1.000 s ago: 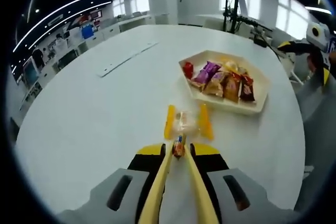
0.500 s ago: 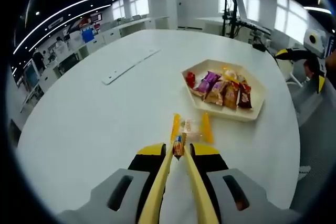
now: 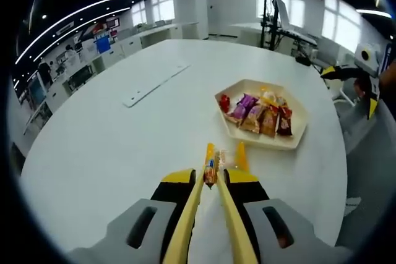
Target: Place the target food into the container with the food tongs after gripping and lifting it, then release it inside without dropping or visibly crushing the food.
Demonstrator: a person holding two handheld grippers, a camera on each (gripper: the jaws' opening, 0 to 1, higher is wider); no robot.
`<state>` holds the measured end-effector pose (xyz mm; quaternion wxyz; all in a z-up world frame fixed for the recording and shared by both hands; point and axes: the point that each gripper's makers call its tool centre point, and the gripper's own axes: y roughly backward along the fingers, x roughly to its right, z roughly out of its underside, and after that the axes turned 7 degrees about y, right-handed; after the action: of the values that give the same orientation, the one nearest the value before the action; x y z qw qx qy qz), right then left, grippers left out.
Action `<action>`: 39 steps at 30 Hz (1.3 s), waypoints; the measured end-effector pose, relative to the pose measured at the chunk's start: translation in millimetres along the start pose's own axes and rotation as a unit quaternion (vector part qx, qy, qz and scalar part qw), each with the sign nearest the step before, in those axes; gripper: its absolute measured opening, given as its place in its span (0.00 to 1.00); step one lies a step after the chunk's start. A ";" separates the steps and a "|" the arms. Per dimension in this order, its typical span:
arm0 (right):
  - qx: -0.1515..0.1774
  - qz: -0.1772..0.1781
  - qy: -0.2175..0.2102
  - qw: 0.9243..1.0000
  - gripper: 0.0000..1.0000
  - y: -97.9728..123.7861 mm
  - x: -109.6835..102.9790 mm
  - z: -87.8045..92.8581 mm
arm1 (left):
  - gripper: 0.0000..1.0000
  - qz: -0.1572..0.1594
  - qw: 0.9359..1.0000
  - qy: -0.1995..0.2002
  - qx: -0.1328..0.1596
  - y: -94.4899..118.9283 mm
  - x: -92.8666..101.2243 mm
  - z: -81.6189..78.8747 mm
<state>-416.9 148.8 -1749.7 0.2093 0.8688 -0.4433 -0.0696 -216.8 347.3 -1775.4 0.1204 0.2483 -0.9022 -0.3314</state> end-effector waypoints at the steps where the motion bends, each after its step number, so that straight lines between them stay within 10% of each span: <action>1: 0.000 0.000 0.000 1.000 0.98 0.1 0.1 -0.2 | 0.14 0.002 1.000 0.001 0.000 0.5 1.6 -1.3; 17: 0.007 0.008 -0.002 1.000 0.98 1.9 3.5 -2.0 | 0.15 0.033 0.999 -0.028 0.011 -15.9 34.7 -41.4; 39: 0.015 0.013 -0.007 1.000 0.97 3.5 5.7 -4.8 | 0.17 0.109 0.991 -0.073 0.040 -59.5 127.0 -107.5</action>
<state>-414.6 144.0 -1743.5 0.1939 0.8655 -0.4571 -0.0659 -261.5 183.3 -1727.0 0.0798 0.1279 -0.9430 -0.2968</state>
